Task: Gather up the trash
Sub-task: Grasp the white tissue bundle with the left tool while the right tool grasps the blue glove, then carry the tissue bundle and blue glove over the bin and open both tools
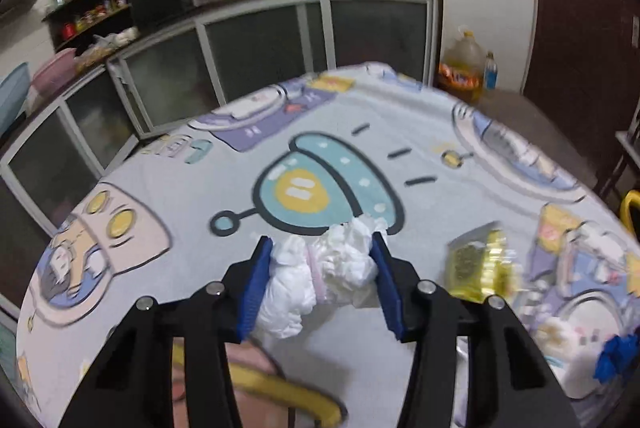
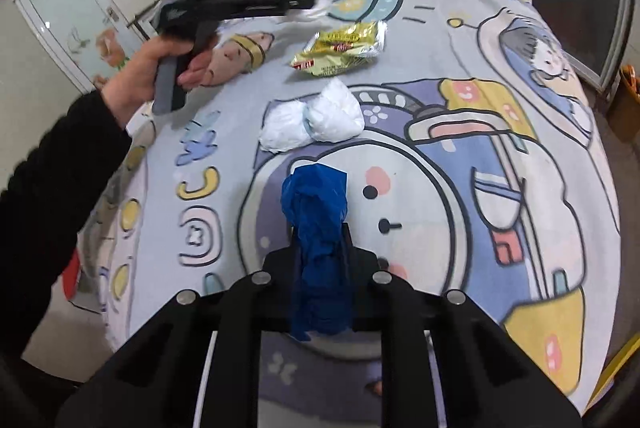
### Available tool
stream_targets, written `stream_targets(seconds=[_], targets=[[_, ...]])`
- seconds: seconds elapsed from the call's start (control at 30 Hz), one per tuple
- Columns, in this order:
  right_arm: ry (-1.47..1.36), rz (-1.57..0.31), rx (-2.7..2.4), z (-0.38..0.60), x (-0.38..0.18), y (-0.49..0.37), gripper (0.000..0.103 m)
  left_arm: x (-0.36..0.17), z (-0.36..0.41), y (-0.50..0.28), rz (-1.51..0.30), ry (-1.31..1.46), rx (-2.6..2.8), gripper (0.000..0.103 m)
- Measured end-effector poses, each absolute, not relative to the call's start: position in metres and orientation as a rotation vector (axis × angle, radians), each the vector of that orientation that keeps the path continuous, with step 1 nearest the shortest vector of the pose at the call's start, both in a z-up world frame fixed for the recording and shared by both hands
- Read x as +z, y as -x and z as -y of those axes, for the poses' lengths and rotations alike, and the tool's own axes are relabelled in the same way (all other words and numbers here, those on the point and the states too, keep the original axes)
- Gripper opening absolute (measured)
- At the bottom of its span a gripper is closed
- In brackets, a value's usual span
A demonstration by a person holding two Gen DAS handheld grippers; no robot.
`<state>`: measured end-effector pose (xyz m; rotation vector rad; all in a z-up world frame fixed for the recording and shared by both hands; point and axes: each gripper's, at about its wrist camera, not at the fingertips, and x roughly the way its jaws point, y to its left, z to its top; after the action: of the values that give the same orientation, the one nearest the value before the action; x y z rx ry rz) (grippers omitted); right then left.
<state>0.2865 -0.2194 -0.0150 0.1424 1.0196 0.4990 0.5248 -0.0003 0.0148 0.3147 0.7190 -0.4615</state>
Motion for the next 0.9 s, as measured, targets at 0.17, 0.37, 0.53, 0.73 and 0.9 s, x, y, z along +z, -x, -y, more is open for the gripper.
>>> stream_targets(seconds=[0.17,0.37,0.53,0.73,0.9], targets=[[-0.173,-0.985,0.495,0.232,0.003,-0.259,0.016,0.054,-0.017,-0.466,-0.638,-0.242,-0.445,0.046],[-0.215,-0.939,0.474,0.253,0.019,-0.219,0.016,0.081,-0.006,-0.376,-0.571,-0.209,-0.482,0.047],[-0.265,-0.923,0.446,0.275,0.022,-0.190,0.016,0.087,0.019,-0.317,-0.556,-0.175,-0.531,0.047],[-0.327,-0.896,0.394,0.312,0.022,-0.152,0.017,0.082,0.066,-0.264,-0.561,-0.167,-0.587,0.047],[-0.365,-0.871,0.321,0.350,0.021,-0.129,0.017,0.074,0.120,-0.236,-0.583,-0.184,-0.667,0.047]])
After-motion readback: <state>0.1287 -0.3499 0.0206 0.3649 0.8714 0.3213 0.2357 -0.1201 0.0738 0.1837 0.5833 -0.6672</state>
